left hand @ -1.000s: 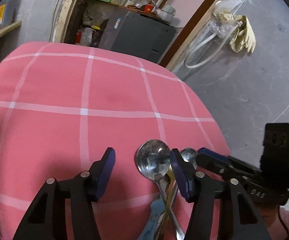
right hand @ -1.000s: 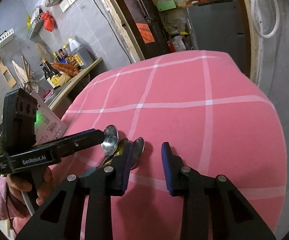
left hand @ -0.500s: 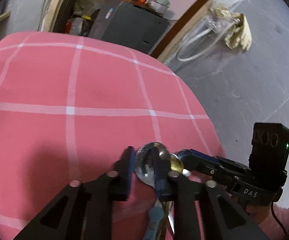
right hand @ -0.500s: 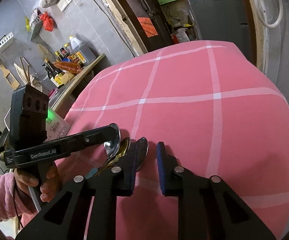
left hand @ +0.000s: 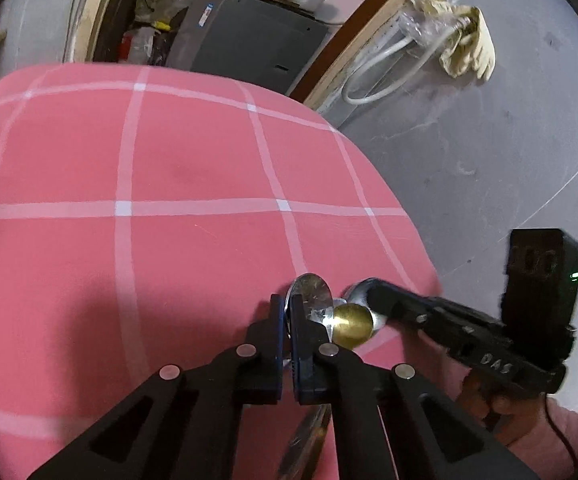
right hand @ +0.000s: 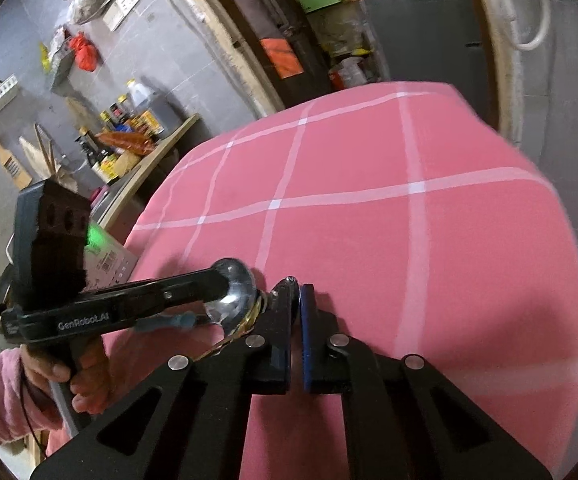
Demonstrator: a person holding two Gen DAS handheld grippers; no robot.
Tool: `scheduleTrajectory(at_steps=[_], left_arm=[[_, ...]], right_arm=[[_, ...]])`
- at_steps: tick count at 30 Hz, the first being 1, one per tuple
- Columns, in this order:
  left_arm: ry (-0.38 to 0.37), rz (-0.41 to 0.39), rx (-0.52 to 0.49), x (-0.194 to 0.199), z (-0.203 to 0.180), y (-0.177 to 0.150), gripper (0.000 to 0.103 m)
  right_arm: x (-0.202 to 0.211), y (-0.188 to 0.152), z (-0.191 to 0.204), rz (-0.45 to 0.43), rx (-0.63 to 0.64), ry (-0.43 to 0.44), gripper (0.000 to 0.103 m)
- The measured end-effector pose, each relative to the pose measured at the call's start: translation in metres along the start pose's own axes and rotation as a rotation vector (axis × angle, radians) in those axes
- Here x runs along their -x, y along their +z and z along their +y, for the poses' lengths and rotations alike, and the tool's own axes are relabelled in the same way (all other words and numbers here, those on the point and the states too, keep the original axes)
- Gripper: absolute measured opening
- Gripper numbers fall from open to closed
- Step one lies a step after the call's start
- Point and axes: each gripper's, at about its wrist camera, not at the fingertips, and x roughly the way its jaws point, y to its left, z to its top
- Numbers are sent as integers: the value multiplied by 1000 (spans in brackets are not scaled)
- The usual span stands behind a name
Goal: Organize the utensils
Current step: 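Grasp steel spoons with the left tool while the right tool grasps another spoon, then lift and carry the spoons over the white holder with both tools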
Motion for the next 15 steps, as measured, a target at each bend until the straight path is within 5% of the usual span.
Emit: scheduleTrajectory(at_steps=[15], left_arm=[[168,-126,-181,99,-59,-7,3]], right_arm=[[126,6,40,-274,32,-314,2]])
